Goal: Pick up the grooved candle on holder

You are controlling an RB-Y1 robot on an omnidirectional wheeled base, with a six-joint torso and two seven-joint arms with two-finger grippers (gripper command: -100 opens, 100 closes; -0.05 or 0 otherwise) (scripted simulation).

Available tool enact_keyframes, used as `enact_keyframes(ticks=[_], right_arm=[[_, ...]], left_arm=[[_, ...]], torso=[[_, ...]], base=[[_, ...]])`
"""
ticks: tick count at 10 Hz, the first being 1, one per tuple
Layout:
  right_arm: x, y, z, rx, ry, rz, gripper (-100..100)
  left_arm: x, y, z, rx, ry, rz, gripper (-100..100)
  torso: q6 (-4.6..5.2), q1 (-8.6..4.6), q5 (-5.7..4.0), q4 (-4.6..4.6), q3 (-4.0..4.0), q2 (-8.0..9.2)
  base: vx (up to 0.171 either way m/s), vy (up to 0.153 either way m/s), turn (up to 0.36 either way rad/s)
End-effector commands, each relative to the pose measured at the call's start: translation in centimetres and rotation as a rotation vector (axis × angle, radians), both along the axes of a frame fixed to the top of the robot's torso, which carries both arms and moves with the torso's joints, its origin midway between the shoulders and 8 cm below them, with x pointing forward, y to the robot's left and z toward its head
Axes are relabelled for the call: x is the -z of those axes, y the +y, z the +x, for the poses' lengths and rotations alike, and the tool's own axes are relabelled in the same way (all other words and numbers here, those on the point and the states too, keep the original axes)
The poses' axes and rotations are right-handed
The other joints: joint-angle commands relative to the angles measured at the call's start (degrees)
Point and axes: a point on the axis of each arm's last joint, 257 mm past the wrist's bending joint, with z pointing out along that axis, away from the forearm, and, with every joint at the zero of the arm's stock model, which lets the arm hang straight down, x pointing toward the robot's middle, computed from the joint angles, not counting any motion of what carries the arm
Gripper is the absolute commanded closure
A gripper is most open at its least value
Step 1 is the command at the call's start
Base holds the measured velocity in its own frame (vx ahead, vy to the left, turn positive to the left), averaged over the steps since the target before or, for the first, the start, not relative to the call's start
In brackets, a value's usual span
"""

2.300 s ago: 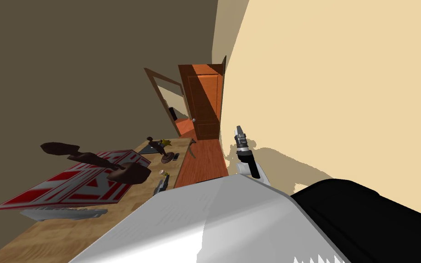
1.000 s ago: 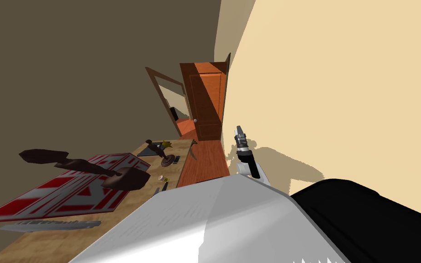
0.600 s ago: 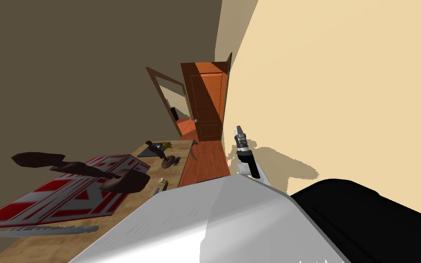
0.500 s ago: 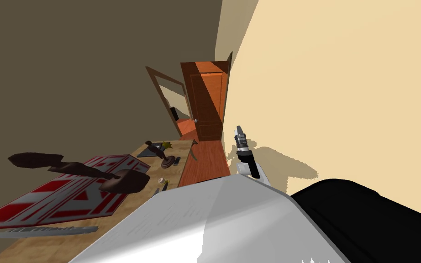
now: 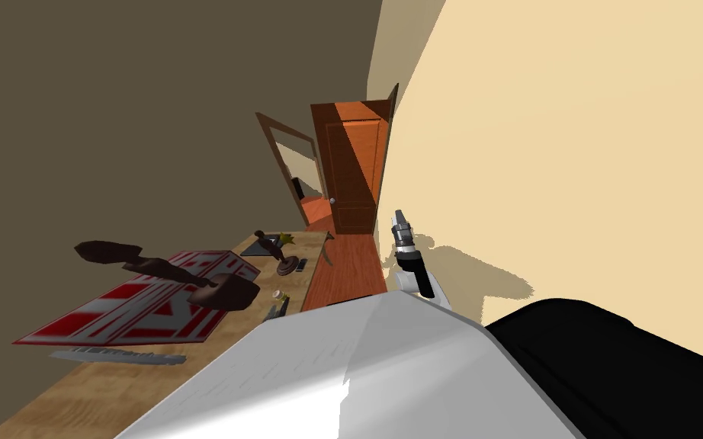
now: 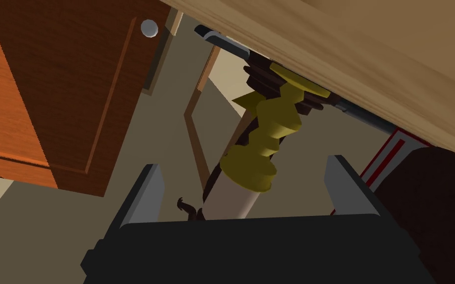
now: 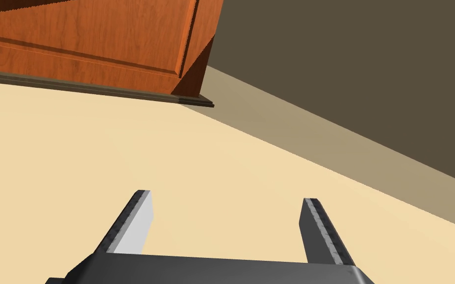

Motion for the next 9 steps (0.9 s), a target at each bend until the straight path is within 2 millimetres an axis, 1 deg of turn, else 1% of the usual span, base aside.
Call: enact_keyframes(ticks=[1, 2, 3, 4, 5, 6, 7, 8, 9], right_arm=[[0.0, 0.0, 0.0, 0.0, 0.0, 0.0, 0], [0.0, 0.0, 0.0, 0.0, 0.0, 0.0, 0], [0.0, 0.0, 0.0, 0.0, 0.0, 0.0, 0], [0.0, 0.0, 0.0, 0.0, 0.0, 0.0, 0], [0.0, 0.0, 0.0, 0.0, 0.0, 0.0, 0], [0.0, 0.0, 0.0, 0.0, 0.0, 0.0, 0], [0.0, 0.0, 0.0, 0.0, 0.0, 0.0, 0], [0.0, 0.0, 0.0, 0.0, 0.0, 0.0, 0], [0.0, 0.0, 0.0, 0.0, 0.0, 0.0, 0]], left_arm=[[0.2, -1.6, 1.5, 0.029, 0.004, -0.007, -100], [0.2, -1.6, 1.5, 0.03, 0.003, -0.007, -100], [0.3, -3.3, 2.9, 0.056, 0.004, -0.01, -100], [0.4, -3.2, 2.8, 0.055, 0.007, -0.01, -100], [0.2, -4.9, 4.3, 0.084, 0.001, -0.011, -100], [0.3, -4.9, 4.3, 0.082, 0.004, -0.011, -100], [0.5, -6.4, 5.5, 0.106, 0.009, -0.01, -100], [0.1, -8.1, 7.0, 0.132, 0.002, -0.006, -100], [0.2, -8.0, 7.0, 0.132, 0.003, -0.006, -100]], torso=[[0.0, 0.0, 0.0, 0.0, 0.0, 0.0], [-0.02, 0.03, 0.01, 0.0, 0.01, 0.02], [0.02, 0.02, 0.01, 0.0, 0.0, 0.0], [-0.01, 0.06, 0.02, 0.0, -0.01, -0.02], [0.01, 0.02, 0.01, 0.0, 0.0, 0.01], [0.0, 0.06, 0.01, 0.0, 0.0, 0.0], [0.01, 0.01, 0.01, 0.0, 0.0, 0.0], [-0.01, 0.01, 0.01, 0.0, 0.01, 0.01], [0.0, 0.08, 0.02, 0.0, 0.0, -0.01]], base=[[-0.012, 0.043, 0.171], [-0.011, 0.035, 0.08], [-0.009, 0.048, 0.186], [-0.01, 0.036, 0.079], [-0.012, 0.047, 0.152], [-0.009, 0.033, 0.092], [-0.009, 0.038, 0.162], [-0.014, 0.059, 0.278], [-0.011, 0.039, 0.074]])
